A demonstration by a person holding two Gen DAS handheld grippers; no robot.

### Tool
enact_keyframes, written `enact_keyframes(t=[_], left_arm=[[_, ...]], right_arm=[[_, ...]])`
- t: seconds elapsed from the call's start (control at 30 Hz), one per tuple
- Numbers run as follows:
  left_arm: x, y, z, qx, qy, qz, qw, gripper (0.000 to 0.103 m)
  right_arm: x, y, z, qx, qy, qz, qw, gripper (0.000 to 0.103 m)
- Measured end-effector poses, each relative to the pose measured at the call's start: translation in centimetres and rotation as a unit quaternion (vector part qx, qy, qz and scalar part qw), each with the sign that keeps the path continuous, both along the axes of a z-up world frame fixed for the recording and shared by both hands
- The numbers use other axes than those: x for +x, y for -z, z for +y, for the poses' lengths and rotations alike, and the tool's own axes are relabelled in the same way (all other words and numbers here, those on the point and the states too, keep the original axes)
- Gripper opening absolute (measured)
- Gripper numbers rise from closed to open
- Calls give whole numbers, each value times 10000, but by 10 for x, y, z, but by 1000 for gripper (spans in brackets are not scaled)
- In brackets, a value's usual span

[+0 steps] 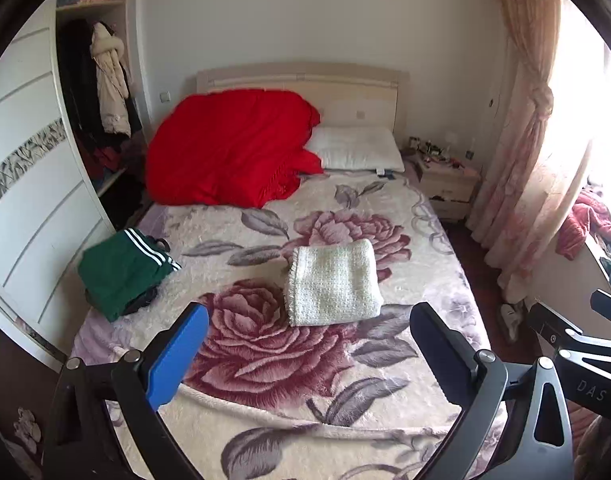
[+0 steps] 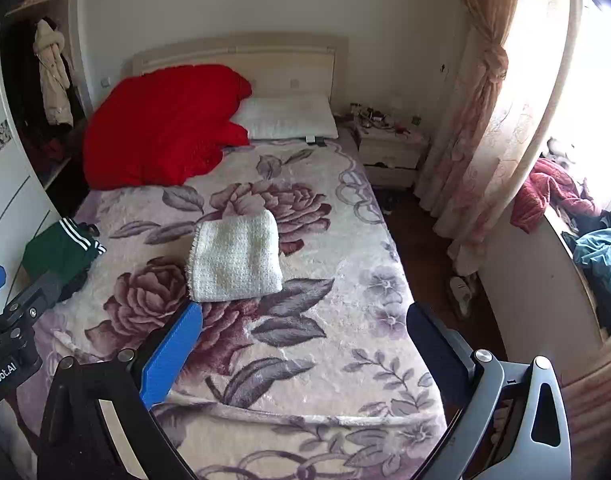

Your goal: Fold large clothes

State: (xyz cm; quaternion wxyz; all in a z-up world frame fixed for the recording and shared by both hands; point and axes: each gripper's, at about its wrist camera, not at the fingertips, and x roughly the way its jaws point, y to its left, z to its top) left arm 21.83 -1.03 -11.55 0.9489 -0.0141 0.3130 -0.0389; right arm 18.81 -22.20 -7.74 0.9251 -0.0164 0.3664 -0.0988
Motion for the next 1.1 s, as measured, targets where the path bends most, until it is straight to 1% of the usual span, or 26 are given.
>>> enact_keyframes(t=[0.13,0.23,0.43,0.5,0.6,0.73,1.1], left_arm=[[-36,-21,3,41,-70,-183,9998,103],[-53,-31,5,5,-81,-231,9997,103],[-77,-41,3,13,-132,-289,9995,103],[-84,-42,3,17,-184,-224,9996,103],[-87,-42,2,35,-291,55,9996,103],[-96,-47,1,12,-333,31,9994,103],[-111,-62,6,-67,-506,-144,9986,103]], right_arm=[[-39,-28,2,36,-76,-202,9998,103],[-66,-47,5,0,-139,-369,9992,103],[-110,-74,14,9,-233,-580,9980,103],[-121,-81,18,42,-297,-621,9976,103],[-133,-88,22,62,-440,-582,9973,103],[-147,-95,24,103,-447,-605,9971,103],[-164,-114,30,82,-602,-714,9956,103]])
